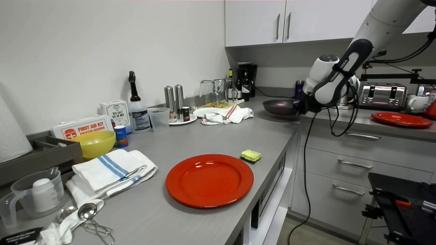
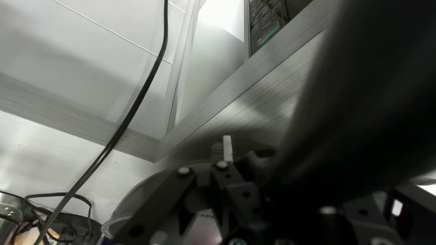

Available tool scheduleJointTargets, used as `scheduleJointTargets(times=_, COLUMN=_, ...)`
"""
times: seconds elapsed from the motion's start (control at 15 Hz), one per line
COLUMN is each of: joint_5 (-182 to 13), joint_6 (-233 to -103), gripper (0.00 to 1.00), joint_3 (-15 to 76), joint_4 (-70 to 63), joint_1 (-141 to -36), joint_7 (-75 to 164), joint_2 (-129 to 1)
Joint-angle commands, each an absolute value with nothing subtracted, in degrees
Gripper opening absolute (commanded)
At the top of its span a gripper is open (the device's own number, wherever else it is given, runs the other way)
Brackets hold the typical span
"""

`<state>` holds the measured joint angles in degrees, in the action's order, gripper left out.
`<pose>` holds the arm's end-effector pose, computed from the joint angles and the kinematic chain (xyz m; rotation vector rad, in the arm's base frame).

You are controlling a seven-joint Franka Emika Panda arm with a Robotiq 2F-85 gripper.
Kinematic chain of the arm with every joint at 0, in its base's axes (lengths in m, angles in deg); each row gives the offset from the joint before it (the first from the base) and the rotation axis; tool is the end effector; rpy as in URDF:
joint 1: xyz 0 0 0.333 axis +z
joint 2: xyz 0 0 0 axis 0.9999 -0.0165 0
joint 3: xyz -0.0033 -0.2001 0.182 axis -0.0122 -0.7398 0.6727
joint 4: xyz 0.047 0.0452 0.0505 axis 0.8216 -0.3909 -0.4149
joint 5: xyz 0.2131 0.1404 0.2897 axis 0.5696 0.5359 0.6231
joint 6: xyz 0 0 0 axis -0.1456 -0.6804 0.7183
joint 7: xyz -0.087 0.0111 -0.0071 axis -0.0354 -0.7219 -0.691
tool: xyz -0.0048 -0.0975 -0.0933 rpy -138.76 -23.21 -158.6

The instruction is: Move the pan to the right and the left twice, then move it to the right on the counter

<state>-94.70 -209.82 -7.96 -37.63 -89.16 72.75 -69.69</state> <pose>0.4526 -0.3842 0.2471 2.3788 -1.2583 0.7327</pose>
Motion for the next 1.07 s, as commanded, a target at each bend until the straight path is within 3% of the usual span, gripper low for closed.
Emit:
scheduleJointTargets(times=0.0, joint_5=-93.9, joint_6=-211.8, gripper=0.22, joint_3=-8.5, joint_4=-35.9, joint_1=-87.7, joint_7=74.8, joint_2=-69.3)
scheduleJointTargets(times=1.0, joint_5=-93.3, joint_6=-211.8, gripper=0.22, joint_3=-6.3, joint_4=-34.6, joint_1=-87.9, joint_7=80.4, joint_2=-71.3)
